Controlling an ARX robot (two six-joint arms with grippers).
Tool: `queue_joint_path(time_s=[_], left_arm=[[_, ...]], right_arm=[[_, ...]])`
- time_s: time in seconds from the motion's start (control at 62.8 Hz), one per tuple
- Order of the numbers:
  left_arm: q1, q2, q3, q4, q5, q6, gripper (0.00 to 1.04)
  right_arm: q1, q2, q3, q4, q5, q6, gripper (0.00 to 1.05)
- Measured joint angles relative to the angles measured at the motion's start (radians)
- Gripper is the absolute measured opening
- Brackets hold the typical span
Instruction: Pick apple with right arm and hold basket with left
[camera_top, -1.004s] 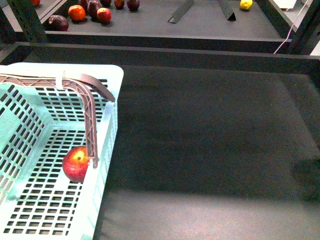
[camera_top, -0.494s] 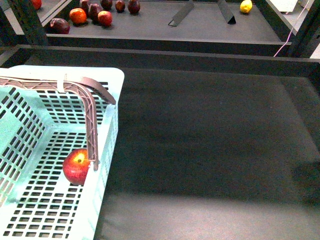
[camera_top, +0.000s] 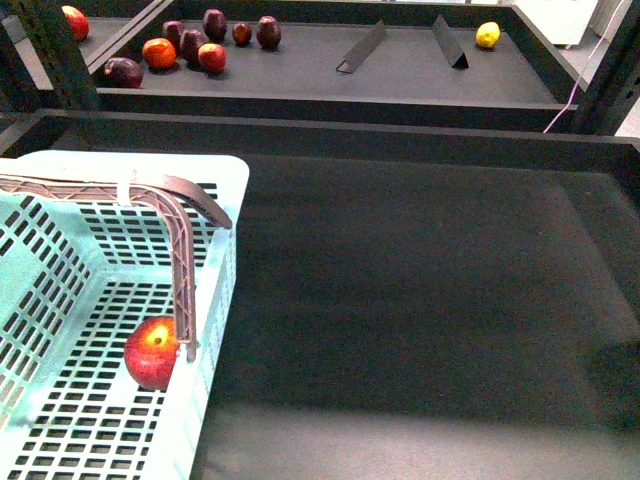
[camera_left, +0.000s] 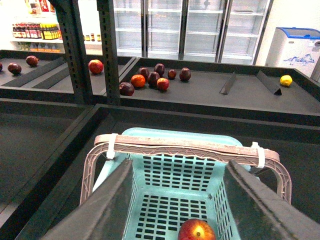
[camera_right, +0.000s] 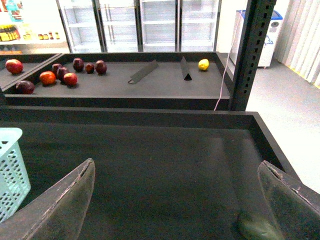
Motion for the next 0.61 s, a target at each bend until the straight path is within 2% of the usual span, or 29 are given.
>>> queue_joint_path(time_s=[0.191,0.605], left_arm=[[0.0,0.0,0.0,0.0,0.0,0.0,0.99],[0.0,0.0,0.0,0.0,0.0,0.002,0.98]], right_arm=[[0.0,0.0,0.0,0.0,0.0,0.0,0.96],[0.0,0.0,0.0,0.0,0.0,0.0,0.96]])
